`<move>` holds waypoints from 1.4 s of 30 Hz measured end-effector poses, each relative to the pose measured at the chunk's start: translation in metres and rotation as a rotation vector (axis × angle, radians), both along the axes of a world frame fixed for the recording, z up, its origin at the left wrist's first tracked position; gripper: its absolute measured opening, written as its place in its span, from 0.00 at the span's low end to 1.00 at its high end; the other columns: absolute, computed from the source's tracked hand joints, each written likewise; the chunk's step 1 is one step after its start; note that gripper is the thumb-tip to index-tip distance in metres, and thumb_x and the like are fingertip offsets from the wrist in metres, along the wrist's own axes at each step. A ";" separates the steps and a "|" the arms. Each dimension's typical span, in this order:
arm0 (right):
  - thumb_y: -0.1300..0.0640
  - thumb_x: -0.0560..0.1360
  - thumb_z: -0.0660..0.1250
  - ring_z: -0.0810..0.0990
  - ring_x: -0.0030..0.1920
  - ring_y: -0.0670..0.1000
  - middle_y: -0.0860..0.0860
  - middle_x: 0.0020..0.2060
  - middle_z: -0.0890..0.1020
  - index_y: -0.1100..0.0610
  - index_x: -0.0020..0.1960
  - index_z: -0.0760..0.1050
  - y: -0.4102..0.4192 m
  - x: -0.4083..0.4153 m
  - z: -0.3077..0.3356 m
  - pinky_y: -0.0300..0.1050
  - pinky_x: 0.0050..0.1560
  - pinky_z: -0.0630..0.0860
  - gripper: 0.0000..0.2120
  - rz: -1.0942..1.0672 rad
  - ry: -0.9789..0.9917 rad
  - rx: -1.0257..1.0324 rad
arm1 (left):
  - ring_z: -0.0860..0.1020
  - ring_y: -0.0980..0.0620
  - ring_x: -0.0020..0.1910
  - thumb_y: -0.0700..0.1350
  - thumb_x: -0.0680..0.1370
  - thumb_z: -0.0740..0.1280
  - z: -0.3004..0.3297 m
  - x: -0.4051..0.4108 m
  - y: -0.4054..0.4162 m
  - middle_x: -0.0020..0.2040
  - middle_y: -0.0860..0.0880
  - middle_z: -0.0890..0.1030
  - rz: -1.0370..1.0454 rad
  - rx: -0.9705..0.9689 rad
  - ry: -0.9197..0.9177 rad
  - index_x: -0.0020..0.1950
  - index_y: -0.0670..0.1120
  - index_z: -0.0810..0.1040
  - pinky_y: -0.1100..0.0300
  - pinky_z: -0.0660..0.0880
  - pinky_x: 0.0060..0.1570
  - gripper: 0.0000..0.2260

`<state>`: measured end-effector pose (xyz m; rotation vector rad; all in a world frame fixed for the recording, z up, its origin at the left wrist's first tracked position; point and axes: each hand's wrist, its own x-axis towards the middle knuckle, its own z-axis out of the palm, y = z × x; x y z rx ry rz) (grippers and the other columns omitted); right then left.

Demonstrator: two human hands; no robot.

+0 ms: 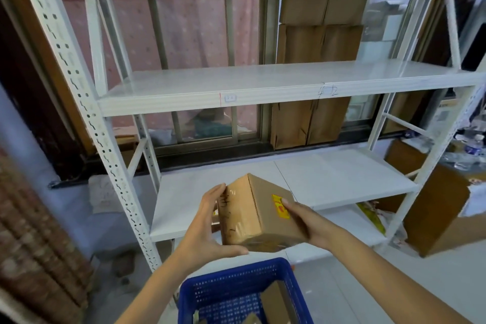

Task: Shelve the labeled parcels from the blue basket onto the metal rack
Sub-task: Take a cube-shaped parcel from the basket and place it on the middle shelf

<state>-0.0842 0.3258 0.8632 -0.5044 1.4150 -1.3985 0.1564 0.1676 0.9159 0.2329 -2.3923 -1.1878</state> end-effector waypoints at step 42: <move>0.45 0.72 0.68 0.80 0.60 0.64 0.63 0.64 0.78 0.58 0.63 0.80 -0.001 0.054 0.038 0.56 0.59 0.76 0.24 -0.221 -0.614 -0.468 | 0.67 0.55 0.69 0.64 0.57 0.77 0.091 -0.040 0.013 0.69 0.54 0.68 -0.143 0.089 -0.066 0.69 0.58 0.64 0.53 0.70 0.67 0.44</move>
